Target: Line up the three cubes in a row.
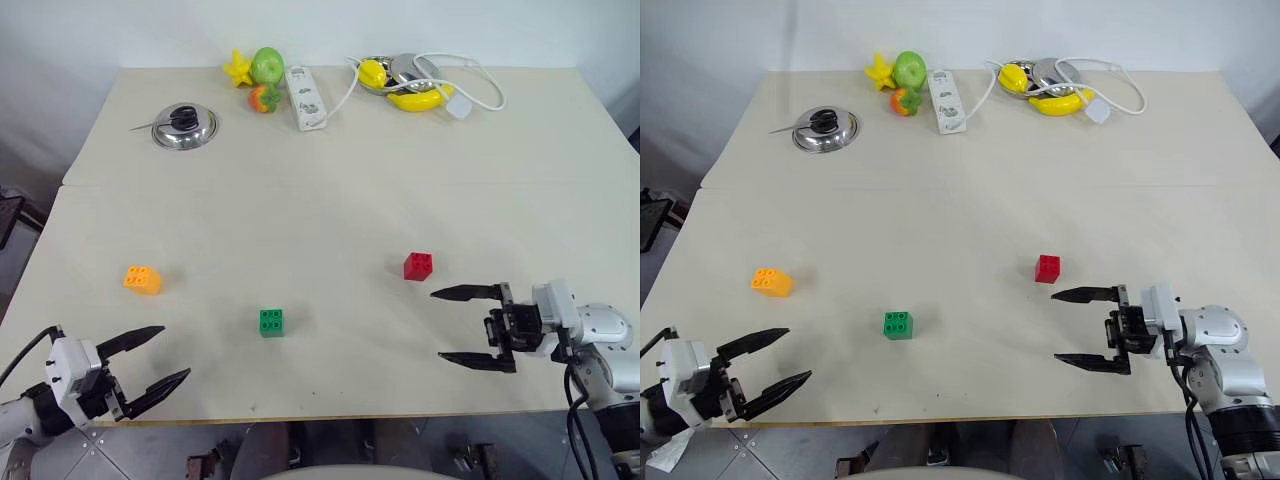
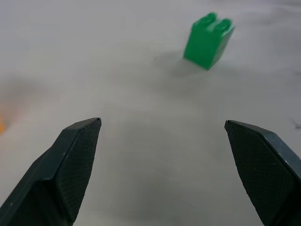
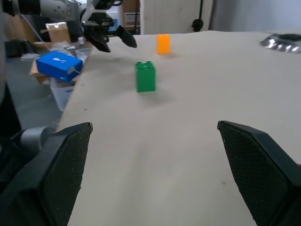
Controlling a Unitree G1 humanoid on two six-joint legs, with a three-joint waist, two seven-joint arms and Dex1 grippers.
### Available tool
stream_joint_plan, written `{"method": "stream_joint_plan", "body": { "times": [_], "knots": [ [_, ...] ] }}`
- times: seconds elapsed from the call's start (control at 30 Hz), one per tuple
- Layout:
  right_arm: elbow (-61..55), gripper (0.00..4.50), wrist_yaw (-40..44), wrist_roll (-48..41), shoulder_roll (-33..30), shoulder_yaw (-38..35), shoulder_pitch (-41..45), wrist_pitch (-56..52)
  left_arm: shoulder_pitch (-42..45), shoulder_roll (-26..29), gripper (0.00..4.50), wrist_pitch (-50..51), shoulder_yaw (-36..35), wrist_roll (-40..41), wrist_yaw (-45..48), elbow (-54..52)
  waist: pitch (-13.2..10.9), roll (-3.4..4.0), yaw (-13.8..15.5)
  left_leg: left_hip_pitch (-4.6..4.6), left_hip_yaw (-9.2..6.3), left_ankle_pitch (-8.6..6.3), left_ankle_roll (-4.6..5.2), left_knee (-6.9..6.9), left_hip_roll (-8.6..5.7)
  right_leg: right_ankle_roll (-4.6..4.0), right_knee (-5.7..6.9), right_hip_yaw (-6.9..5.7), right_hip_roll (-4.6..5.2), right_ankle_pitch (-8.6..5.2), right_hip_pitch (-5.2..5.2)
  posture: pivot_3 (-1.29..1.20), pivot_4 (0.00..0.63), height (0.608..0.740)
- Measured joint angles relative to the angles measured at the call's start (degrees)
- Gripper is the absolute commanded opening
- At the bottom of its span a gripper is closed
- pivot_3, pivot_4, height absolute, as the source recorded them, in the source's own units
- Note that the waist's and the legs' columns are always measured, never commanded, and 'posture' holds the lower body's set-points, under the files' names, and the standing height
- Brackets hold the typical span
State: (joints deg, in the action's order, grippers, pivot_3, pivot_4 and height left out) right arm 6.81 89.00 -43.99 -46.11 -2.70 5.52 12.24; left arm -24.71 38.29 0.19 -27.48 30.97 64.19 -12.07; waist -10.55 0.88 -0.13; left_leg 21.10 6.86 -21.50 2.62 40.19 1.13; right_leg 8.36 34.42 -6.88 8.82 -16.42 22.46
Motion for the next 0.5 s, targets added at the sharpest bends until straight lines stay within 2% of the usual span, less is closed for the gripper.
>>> {"method": "stream_joint_plan", "body": {
  "times": [0.2,0.27,0.4,0.43,0.5],
  "knots": [
    [-0.05,4.47,0.0,0.9,-0.23,-1.05,-0.35,-1.0,12.7,1.06,4.5,1.03,12.17,-3.19,0.71,-2.77,0.01,0.0,0.07,0.03,0.0,0.01,0.02,0.0,-0.09,-0.03,0.03,-0.03,0.01,0.02,-0.01,0.0,0.15,0.74],
    [-0.1,4.47,0.0,1.3,-0.87,-1.61,-1.55,-1.39,17.38,0.78,4.5,0.11,17.3,-6.09,1.44,-0.83,0.03,0.05,0.07,0.02,0.02,0.02,0.03,-0.01,-0.13,-0.03,0.04,-0.05,-0.01,0.02,0.0,0.0,0.15,0.74],
    [-0.16,4.47,-0.01,1.96,-0.97,-3.18,-2.93,-2.26,22.64,-1.17,4.5,-0.94,23.18,-9.12,1.66,3.76,0.03,0.03,-0.04,0.05,0.06,0.02,0.03,0.0,-0.13,-0.02,0.02,-0.05,-0.13,0.02,0.0,0.0,0.15,0.74],
    [-0.41,4.5,-0.01,1.99,-0.97,-4.11,-3.79,-2.31,23.71,-1.6,4.09,-1.0,24.43,-9.58,1.67,4.22,0.03,0.02,0.02,0.05,0.06,0.02,0.03,0.01,-0.13,-0.02,0.02,-0.05,-0.13,0.02,0.0,0.0,0.15,0.74],
    [-1.06,4.5,-0.03,2.04,-0.97,-5.24,-4.87,-2.33,24.65,-1.78,3.6,-1.35,25.58,-10.07,1.64,4.7,0.03,0.02,0.09,0.04,0.04,0.03,0.03,0.02,-0.09,-0.02,0.04,-0.05,-0.13,0.02,-0.01,0.0,0.15,0.74]
  ]
}}
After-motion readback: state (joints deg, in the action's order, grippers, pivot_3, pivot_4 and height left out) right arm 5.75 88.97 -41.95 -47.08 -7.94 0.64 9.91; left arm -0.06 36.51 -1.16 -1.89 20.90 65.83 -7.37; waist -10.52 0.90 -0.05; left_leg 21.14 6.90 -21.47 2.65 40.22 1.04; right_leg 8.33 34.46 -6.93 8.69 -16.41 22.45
